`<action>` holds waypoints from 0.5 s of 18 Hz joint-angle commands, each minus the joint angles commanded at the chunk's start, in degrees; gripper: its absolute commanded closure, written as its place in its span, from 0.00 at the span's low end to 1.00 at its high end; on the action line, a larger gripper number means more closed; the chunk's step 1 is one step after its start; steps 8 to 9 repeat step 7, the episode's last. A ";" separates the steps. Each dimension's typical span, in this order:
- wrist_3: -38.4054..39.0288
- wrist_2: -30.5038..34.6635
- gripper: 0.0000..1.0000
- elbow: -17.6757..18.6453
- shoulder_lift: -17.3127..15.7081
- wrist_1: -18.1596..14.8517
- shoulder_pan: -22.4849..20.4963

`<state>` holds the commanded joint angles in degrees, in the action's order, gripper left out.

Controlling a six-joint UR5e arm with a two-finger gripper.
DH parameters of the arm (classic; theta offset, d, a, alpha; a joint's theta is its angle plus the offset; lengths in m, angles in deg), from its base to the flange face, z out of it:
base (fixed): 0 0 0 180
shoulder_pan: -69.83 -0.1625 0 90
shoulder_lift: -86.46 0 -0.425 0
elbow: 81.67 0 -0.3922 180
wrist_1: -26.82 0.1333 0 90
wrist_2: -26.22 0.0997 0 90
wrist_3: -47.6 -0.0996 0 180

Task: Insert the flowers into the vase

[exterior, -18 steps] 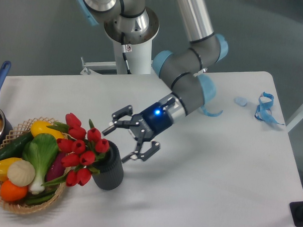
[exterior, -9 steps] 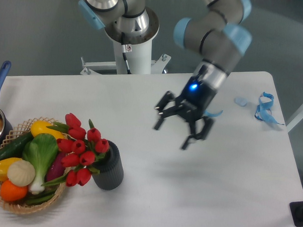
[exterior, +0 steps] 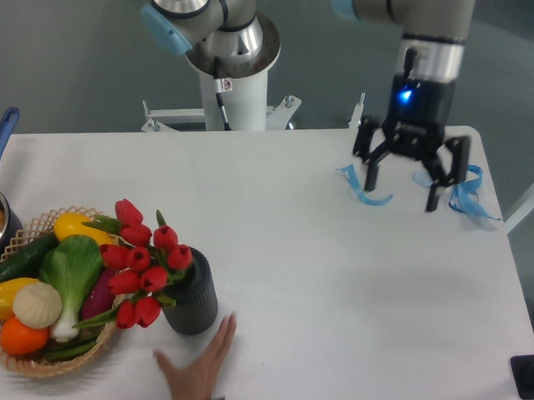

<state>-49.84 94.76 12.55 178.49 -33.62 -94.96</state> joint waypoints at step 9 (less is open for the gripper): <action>-14.17 1.34 0.00 -0.71 -1.59 -7.32 -4.49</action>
